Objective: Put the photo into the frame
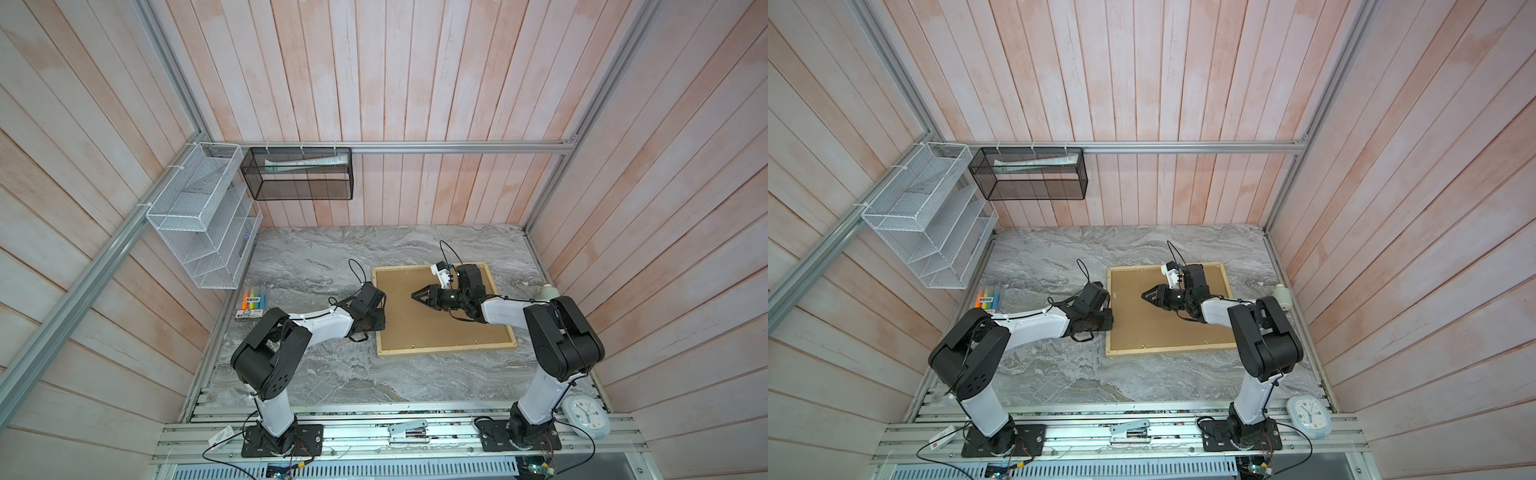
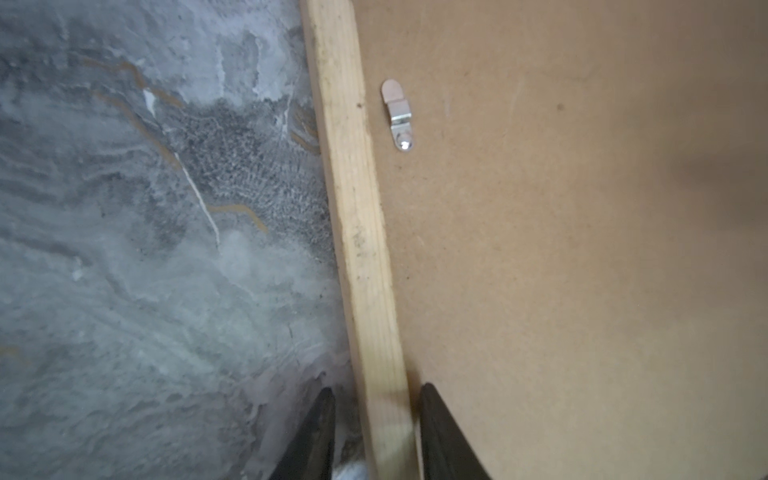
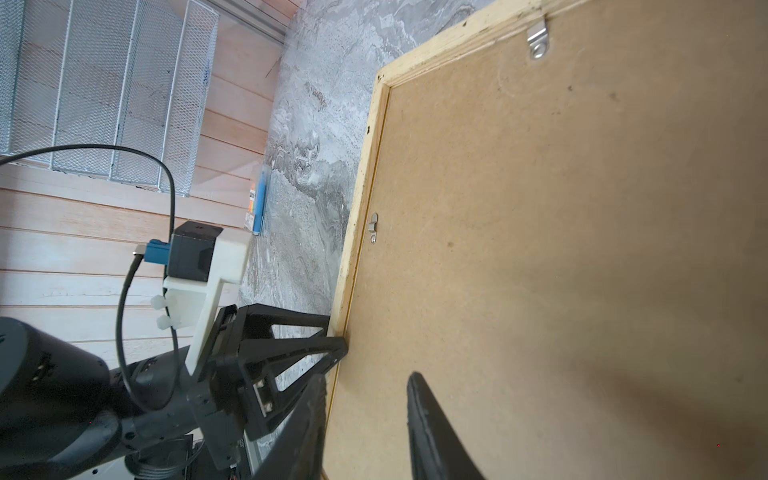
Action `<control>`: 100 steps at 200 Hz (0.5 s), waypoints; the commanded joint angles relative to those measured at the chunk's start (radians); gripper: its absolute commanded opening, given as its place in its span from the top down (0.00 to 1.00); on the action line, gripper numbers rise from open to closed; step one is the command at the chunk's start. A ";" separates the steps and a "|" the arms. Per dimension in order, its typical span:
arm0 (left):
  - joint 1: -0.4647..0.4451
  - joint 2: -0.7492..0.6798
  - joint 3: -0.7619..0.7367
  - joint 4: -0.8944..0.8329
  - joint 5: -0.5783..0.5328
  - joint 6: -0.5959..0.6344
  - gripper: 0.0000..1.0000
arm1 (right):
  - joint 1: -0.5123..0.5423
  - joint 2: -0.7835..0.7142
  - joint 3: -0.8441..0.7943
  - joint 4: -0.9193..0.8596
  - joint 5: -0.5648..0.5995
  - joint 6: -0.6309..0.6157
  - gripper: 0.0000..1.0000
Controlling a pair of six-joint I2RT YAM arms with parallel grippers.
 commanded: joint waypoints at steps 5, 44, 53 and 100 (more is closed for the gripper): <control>0.001 0.026 0.011 -0.089 -0.014 0.049 0.67 | 0.022 0.035 0.042 -0.021 0.026 -0.001 0.66; 0.027 0.006 -0.020 -0.090 -0.004 0.070 0.70 | 0.048 0.068 0.073 -0.016 0.024 0.014 0.66; 0.039 -0.001 -0.033 -0.080 0.006 0.073 0.70 | 0.057 0.077 0.082 -0.015 0.024 0.017 0.66; 0.100 -0.020 -0.072 -0.055 0.041 0.135 0.73 | 0.103 0.138 0.141 -0.011 0.029 0.041 0.67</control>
